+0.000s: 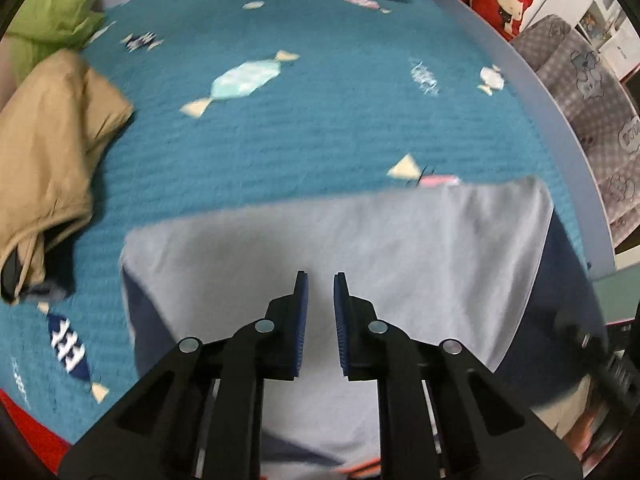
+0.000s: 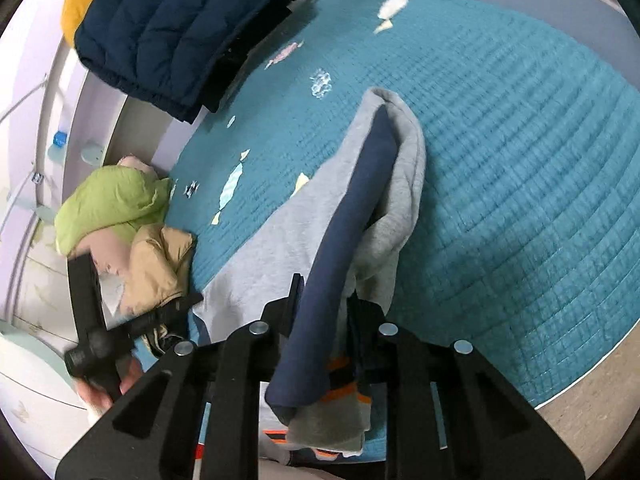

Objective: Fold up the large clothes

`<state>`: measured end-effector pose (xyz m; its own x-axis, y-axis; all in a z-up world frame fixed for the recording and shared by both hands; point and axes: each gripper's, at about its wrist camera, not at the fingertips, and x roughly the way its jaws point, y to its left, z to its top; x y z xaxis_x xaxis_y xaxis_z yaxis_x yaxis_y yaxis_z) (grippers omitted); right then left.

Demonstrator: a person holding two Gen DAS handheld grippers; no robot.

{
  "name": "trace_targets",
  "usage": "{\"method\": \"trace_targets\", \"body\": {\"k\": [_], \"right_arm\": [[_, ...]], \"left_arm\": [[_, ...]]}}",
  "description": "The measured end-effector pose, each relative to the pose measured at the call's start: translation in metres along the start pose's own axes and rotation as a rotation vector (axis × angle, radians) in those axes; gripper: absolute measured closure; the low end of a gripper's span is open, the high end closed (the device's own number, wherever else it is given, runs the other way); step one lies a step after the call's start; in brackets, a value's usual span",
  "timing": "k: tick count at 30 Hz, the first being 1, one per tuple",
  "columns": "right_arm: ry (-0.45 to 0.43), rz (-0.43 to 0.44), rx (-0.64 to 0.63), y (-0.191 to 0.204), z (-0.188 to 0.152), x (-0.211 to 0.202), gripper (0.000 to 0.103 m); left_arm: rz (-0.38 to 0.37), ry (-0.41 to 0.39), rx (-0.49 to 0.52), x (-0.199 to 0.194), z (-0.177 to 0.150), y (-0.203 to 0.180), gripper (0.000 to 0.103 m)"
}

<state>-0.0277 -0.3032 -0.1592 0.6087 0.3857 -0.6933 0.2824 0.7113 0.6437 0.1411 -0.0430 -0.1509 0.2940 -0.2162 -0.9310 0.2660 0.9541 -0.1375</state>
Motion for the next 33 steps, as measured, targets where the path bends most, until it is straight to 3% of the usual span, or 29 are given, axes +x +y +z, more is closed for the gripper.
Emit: {"method": "trace_targets", "body": {"k": [6, 11, 13, 15, 19, 22, 25, 27, 29, 31, 33], "right_arm": [[0.001, -0.018, 0.004, 0.001, -0.003, 0.005, 0.085], [0.013, -0.052, 0.021, -0.009, -0.004, 0.006, 0.083], [0.025, -0.052, 0.036, -0.014, -0.002, 0.008, 0.083], [0.035, -0.058, 0.053, -0.020, 0.000, 0.010, 0.083], [0.060, -0.063, 0.078, -0.027, 0.005, 0.012, 0.082], [0.070, -0.066, 0.082, -0.031, 0.005, 0.013, 0.082], [0.079, -0.080, 0.091, -0.034, 0.005, 0.016, 0.082], [0.091, -0.090, 0.091, -0.034, 0.006, 0.019, 0.082], [0.100, -0.110, 0.066, -0.031, 0.007, 0.019, 0.082], [0.110, -0.112, 0.057, -0.031, 0.007, 0.018, 0.082], [0.125, -0.111, 0.047, -0.031, 0.009, 0.020, 0.082]], "left_arm": [[-0.028, 0.029, -0.014, 0.024, 0.033, -0.018, 0.090], [0.055, 0.058, -0.050, 0.064, 0.048, -0.020, 0.090], [0.073, 0.107, -0.041, 0.094, 0.048, -0.019, 0.090], [0.081, 0.090, -0.036, 0.117, 0.044, -0.018, 0.095], [0.131, 0.107, -0.016, 0.098, 0.041, -0.027, 0.096], [0.056, 0.160, -0.024, 0.079, 0.033, -0.030, 0.097], [0.029, 0.275, -0.053, 0.100, 0.016, -0.025, 0.098], [0.034, 0.253, -0.077, 0.114, 0.010, -0.017, 0.100], [0.048, 0.251, -0.093, 0.101, 0.006, -0.018, 0.100], [0.054, 0.313, -0.083, 0.089, -0.006, -0.023, 0.100], [0.060, 0.298, -0.036, 0.074, -0.024, -0.029, 0.100]]}}
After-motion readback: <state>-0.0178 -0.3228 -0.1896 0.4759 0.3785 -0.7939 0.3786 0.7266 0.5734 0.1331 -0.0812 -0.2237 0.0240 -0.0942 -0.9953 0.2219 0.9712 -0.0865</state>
